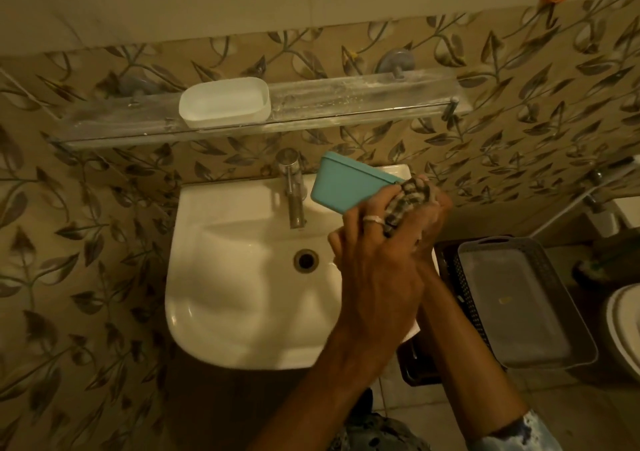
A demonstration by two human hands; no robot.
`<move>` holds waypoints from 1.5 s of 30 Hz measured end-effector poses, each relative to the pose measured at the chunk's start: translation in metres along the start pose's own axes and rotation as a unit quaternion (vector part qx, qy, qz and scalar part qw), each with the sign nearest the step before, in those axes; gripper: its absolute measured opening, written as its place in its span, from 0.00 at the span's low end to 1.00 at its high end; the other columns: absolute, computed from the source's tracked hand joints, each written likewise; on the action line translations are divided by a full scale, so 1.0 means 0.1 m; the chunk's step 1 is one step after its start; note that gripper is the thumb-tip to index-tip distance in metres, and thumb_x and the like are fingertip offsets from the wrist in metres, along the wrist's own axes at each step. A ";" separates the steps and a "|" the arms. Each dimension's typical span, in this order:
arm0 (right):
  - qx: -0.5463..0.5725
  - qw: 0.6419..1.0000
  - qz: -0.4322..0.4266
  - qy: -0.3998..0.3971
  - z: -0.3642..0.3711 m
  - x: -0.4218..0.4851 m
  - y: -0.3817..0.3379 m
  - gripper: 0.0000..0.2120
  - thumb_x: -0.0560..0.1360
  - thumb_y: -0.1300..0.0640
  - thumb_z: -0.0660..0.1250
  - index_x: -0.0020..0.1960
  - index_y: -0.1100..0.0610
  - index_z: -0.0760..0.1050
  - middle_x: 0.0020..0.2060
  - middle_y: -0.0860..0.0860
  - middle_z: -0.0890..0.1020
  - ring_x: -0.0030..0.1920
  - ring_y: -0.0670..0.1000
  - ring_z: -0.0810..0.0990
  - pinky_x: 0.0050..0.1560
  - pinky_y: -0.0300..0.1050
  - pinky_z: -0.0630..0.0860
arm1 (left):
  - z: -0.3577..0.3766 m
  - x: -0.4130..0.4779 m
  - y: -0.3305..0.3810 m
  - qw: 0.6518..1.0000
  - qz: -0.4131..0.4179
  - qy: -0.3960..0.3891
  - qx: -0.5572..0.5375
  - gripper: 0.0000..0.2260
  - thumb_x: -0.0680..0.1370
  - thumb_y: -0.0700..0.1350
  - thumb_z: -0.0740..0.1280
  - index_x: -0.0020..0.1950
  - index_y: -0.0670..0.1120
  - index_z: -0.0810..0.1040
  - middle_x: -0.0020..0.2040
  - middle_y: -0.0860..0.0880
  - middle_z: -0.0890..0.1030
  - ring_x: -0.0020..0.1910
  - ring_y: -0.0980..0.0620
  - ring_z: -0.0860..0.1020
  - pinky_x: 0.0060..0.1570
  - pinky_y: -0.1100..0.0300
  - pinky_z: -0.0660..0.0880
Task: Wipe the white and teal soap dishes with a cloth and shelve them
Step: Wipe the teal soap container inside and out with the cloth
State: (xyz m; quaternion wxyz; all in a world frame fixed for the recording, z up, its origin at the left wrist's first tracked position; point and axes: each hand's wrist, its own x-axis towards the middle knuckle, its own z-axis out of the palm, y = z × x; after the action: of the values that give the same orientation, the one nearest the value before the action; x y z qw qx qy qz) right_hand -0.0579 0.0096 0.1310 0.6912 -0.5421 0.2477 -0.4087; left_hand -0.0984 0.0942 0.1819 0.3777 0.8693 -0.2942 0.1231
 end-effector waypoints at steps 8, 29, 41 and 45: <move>0.007 0.999 0.024 0.030 0.00 0.00 -0.08 0.16 0.68 0.47 0.60 0.23 0.49 0.71 0.21 0.43 0.71 0.27 0.44 0.71 0.28 0.42 0.65 | -0.22 0.33 -0.58 0.989 -0.141 0.038 0.007 0.25 0.73 0.34 0.65 0.64 0.57 0.72 0.69 0.50 0.66 0.67 0.48 0.64 0.61 0.53 0.59; 0.039 0.996 0.051 0.061 -0.15 -0.02 -0.11 0.19 0.71 0.50 0.59 0.22 0.49 0.72 0.21 0.43 0.74 0.25 0.41 0.75 0.26 0.36 0.68 | -0.35 0.46 -0.85 0.974 -0.176 0.084 -0.112 0.19 0.75 0.33 0.59 0.60 0.52 0.76 0.62 0.46 0.74 0.60 0.50 0.73 0.54 0.68 0.71; 0.199 0.965 0.173 -0.004 -0.15 -0.08 -0.20 0.30 0.70 0.39 0.62 0.58 0.63 0.72 0.52 0.66 0.76 0.51 0.63 0.78 0.47 0.51 0.76 | -0.12 0.04 -1.05 0.679 -0.491 -0.030 -0.545 0.17 0.80 0.36 0.54 0.67 0.45 0.71 0.60 0.39 0.79 0.52 0.41 0.80 0.48 0.48 0.79; 0.144 0.974 0.168 -0.057 -0.20 -0.14 -0.10 0.22 0.72 0.42 0.61 0.50 0.60 0.79 0.45 0.59 0.83 0.45 0.57 0.82 0.43 0.50 0.79 | -0.05 -0.03 -0.83 0.649 -0.494 -0.068 -0.575 0.14 0.79 0.38 0.58 0.62 0.47 0.76 0.56 0.41 0.81 0.54 0.41 0.80 0.56 0.43 0.76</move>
State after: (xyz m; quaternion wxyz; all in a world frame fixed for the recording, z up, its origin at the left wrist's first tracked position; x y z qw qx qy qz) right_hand -0.0840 0.0094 0.1329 0.8338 -0.4097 0.2343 -0.2864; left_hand -0.0507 0.1441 0.1350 0.7854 0.5010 0.1422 -0.3345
